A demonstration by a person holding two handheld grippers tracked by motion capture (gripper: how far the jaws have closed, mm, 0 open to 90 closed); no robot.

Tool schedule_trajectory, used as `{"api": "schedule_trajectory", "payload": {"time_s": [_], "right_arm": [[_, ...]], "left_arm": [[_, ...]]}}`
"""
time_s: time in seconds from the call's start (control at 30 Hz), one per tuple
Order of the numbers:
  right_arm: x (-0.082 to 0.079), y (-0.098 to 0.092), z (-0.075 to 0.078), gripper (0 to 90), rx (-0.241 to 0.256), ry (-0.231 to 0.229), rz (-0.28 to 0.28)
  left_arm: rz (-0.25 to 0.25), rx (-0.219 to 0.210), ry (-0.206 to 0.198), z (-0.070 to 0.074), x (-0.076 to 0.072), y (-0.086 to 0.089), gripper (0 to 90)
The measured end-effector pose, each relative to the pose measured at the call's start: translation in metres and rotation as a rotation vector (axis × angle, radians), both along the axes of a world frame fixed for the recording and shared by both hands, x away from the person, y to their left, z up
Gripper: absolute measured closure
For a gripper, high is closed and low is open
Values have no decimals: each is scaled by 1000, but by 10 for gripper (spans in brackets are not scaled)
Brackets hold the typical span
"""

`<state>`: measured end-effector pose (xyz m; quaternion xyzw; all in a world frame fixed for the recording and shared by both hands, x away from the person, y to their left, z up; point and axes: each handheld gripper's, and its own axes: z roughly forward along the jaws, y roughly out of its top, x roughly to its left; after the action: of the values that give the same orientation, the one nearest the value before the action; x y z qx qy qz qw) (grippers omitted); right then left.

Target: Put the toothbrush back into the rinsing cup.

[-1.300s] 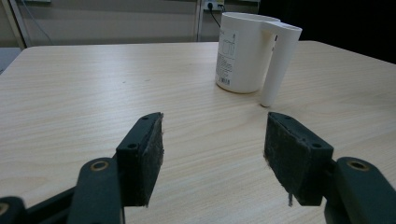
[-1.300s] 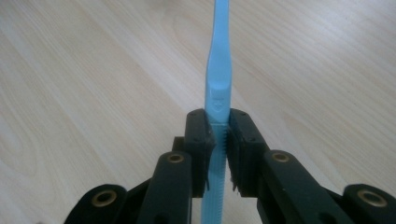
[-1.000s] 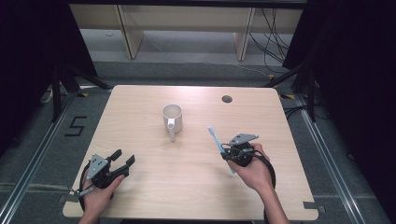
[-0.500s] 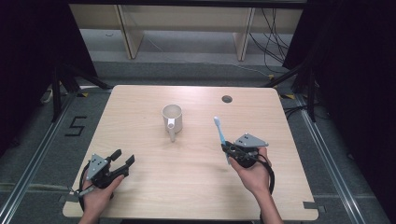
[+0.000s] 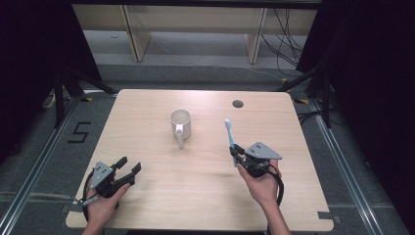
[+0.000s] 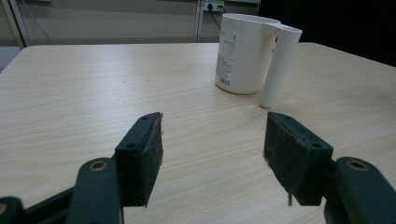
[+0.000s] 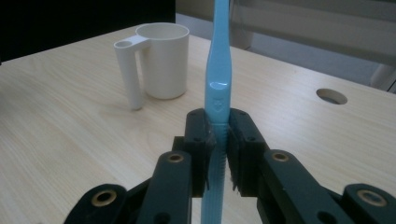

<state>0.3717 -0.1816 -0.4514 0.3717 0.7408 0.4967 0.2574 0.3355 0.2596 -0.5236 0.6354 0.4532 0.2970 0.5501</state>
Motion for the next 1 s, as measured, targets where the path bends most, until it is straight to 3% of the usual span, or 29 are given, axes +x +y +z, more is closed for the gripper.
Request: {"api": "schedule_trajectory", "payload": {"time_s": [0.07,0.1,0.13,0.17,0.23,0.27,0.3,0.4,0.47,0.53,0.63,0.8,0.83,0.9,0.93,1.0], "right_arm": [[-1,0,0,794,-7,-2,-6],[-1,0,0,793,-4,-51,-11],[0,-1,0,793,-11,-70,-11],[-2,1,-1,793,25,-40,3],[-2,0,0,793,10,-66,-5],[-3,2,-2,793,50,-58,-8],[-2,1,-2,794,39,-80,-9],[-6,3,-2,793,78,-50,-19],[-4,2,-2,792,95,-88,9],[-5,2,-1,793,88,-113,-9],[-5,4,0,793,105,-102,7],[-5,5,1,793,103,-100,3],[-4,5,2,793,94,-122,3],[-4,7,3,793,115,-116,3],[-5,9,3,793,119,-118,5],[-4,11,4,793,120,-125,9]], "left_arm": [[0,-1,-1,0,0,0,369],[-11,-12,-18,-1,2,0,369],[-11,-12,-18,-1,2,0,369],[-12,-14,-21,-1,2,0,368],[-4,-4,-2,0,1,0,368],[-6,-5,-2,0,1,0,368],[-5,0,-3,0,1,0,368],[-7,4,-4,0,1,0,367],[-8,4,-4,0,2,-1,367],[-13,-22,6,1,2,-1,367],[-19,-13,-6,4,3,-2,368],[-39,-34,-27,16,3,-6,371],[-73,-57,-44,21,6,-9,371],[-79,-46,-30,29,5,-14,372],[-102,-53,-53,32,8,-17,374],[-105,-51,-46,36,8,-19,374]]}}
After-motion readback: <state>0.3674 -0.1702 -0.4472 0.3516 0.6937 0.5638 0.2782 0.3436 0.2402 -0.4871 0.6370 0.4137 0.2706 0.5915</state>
